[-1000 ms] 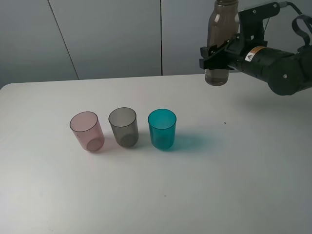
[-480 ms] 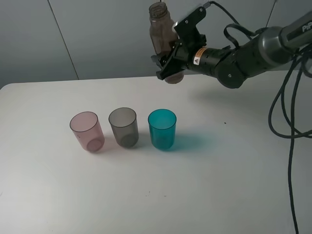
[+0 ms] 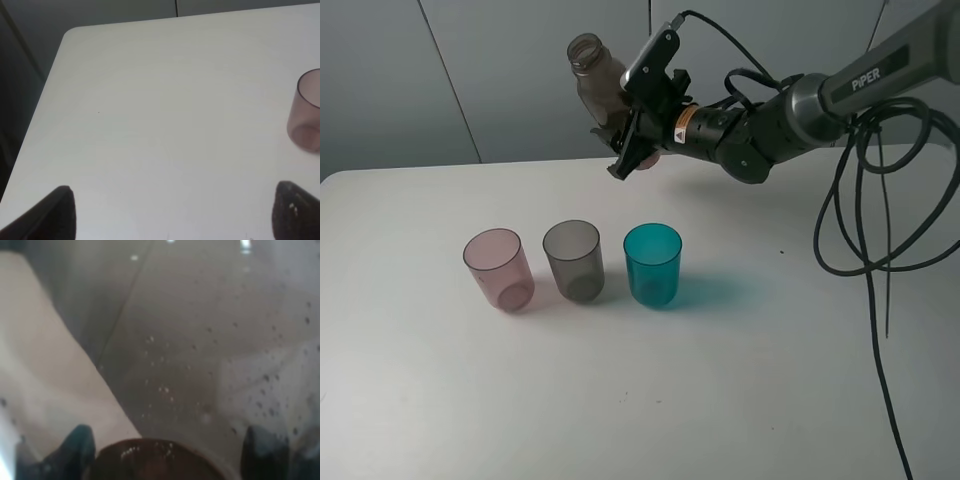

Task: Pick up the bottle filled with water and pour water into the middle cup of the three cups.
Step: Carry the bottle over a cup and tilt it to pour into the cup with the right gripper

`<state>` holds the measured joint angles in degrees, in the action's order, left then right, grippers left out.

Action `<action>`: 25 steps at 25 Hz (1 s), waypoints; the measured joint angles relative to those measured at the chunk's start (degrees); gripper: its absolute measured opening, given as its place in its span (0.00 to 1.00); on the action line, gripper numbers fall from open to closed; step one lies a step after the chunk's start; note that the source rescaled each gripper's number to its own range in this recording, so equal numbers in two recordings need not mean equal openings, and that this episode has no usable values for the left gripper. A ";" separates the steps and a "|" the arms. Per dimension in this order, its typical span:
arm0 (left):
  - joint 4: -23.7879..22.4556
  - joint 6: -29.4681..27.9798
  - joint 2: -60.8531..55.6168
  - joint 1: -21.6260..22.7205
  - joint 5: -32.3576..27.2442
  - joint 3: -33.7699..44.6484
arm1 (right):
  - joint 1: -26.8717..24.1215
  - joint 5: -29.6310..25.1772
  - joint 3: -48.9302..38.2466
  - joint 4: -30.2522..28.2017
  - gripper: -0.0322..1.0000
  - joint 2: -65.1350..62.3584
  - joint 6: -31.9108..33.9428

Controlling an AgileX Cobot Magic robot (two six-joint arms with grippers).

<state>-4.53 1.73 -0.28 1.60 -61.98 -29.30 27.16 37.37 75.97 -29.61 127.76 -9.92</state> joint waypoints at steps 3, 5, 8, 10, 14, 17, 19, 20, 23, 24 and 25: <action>0.00 0.00 0.00 0.00 0.00 0.00 | 0.00 0.00 0.23 -1.61 0.03 0.89 -6.78; 0.00 0.00 0.00 0.00 0.00 0.00 | 0.00 0.00 0.23 -2.61 0.03 1.54 -10.96; 0.00 0.00 0.00 0.00 0.00 0.00 | 0.11 0.00 0.23 -3.32 0.03 2.25 -16.59; 0.00 0.00 0.00 0.00 0.00 0.00 | 0.11 0.00 0.23 -4.37 0.03 2.33 -18.51; 0.00 0.00 0.00 0.00 0.00 0.00 | 0.11 1.13 0.23 -5.26 0.03 2.33 -23.79; 0.00 0.00 0.00 0.00 0.00 0.00 | 0.11 1.36 0.23 -5.35 0.03 2.33 -28.29; 0.00 0.00 0.00 0.00 0.00 0.00 | 0.11 1.62 0.23 -5.48 0.03 2.33 -30.69; 0.00 0.00 0.00 0.00 0.00 0.00 | 0.11 1.74 0.23 -5.58 0.03 2.33 -31.93; 0.00 0.00 0.00 0.00 0.00 0.00 | 0.11 2.64 0.23 -5.86 0.03 2.33 -34.77; 0.00 0.00 0.00 0.00 0.00 0.00 | 0.11 2.93 0.23 -6.10 0.03 2.33 -35.40; 0.00 0.00 0.00 0.00 0.00 0.00 | 0.11 3.21 0.23 -6.91 0.03 2.33 -35.77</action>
<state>-4.53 1.73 -0.28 1.60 -61.98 -29.30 27.27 40.57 76.20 -36.53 130.09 -45.69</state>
